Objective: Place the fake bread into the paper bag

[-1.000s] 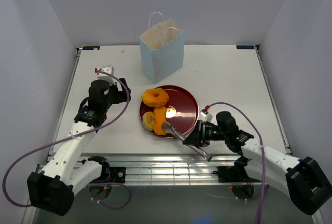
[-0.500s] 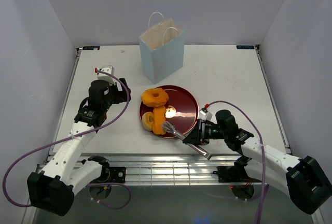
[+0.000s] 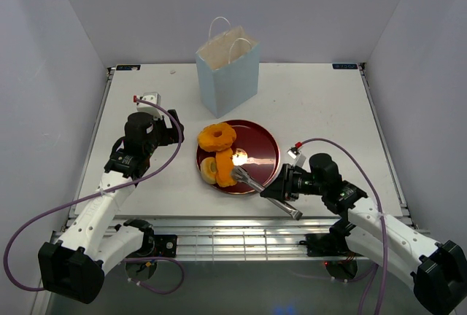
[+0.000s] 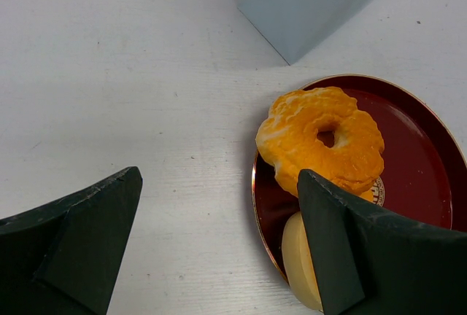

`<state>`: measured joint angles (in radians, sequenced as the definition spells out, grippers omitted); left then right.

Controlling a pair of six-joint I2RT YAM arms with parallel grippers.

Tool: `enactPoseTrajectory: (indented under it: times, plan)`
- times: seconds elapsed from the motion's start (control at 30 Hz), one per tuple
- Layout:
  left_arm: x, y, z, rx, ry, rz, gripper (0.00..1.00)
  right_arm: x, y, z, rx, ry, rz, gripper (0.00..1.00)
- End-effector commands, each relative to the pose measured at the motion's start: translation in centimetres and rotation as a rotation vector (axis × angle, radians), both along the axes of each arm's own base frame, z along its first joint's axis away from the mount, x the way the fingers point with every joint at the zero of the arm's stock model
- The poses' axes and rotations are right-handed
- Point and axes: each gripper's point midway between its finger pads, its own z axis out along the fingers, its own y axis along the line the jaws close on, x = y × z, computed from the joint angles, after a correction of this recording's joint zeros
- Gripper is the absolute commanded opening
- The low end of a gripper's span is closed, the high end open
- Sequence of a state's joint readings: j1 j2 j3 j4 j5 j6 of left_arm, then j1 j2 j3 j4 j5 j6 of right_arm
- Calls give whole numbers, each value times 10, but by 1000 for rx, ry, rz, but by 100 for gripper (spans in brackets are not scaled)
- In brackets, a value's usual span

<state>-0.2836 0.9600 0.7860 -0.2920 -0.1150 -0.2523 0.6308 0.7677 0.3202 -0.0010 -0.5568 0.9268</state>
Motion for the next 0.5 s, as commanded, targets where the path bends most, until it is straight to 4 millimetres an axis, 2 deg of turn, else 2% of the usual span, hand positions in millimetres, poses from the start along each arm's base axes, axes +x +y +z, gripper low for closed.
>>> enactPoseTrajectory:
  times: [0.0,0.2,0.27,0.47]
  plan:
    - [0,-3,15,-15,-37,-11,98,8,4,28,42,-92,-6,8]
    - [-1,-3,14,-14,-36,-11,98,13,-4,37,-11,-117,-48,8]
    - [-1,-3,15,-15,-38,-11,98,18,-7,48,-19,-148,-72,8]
    - [-1,-3,15,-16,-37,-14,98,25,-15,63,-62,-188,-116,8]
